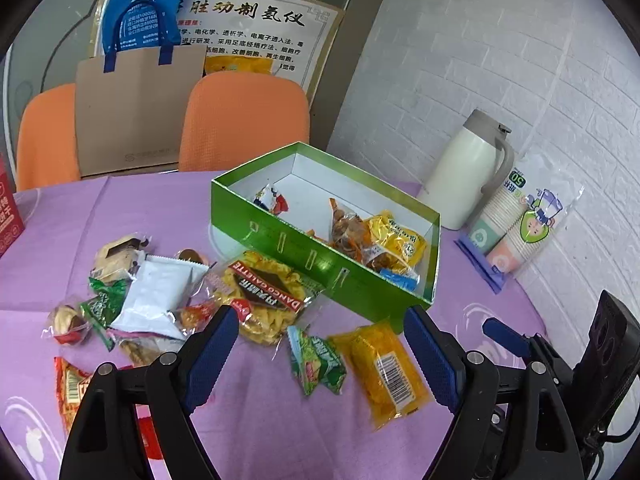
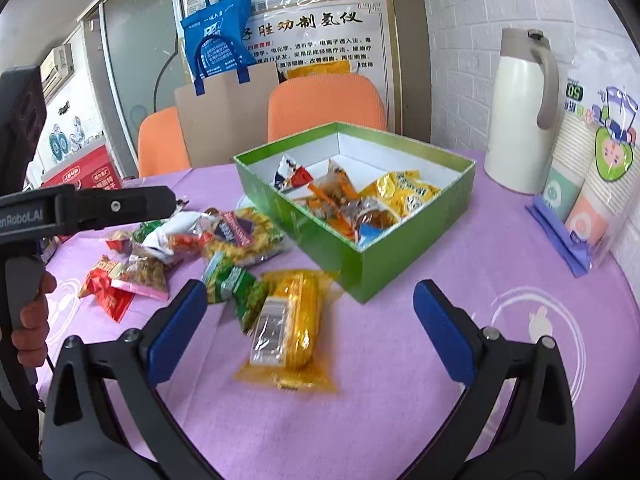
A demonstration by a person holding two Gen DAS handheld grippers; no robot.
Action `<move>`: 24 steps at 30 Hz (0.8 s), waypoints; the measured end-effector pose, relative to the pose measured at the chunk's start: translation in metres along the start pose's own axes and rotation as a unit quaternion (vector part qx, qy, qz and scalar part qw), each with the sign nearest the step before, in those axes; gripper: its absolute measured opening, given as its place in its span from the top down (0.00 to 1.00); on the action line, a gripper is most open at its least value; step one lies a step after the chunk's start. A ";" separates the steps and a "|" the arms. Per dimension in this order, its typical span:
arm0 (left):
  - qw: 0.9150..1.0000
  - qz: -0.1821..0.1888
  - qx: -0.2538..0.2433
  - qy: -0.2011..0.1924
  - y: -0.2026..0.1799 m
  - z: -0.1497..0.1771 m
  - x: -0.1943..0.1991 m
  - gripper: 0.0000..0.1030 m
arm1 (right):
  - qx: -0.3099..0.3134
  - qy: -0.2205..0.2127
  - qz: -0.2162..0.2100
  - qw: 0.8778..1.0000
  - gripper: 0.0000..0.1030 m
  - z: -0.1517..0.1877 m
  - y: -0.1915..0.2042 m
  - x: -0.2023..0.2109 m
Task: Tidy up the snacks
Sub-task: 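Withdraw both open tools from the green box, then grasp the yellow barcode bag with the right tool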
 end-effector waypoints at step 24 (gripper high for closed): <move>0.997 0.010 0.057 0.051 0.067 0.080 0.009 0.16 | -0.010 0.090 0.010 0.996 0.22 0.029 0.010 -0.051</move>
Point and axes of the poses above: each gripper's, at about its wrist camera, not at the fingertips, and x roughly against the way its jaws point, y to its left, z to its underside, the point moved 5 cm from there along -x, roughly the way its jaws point, and after that the axes turned 6 degrees about -z, right-handed, at the moved point
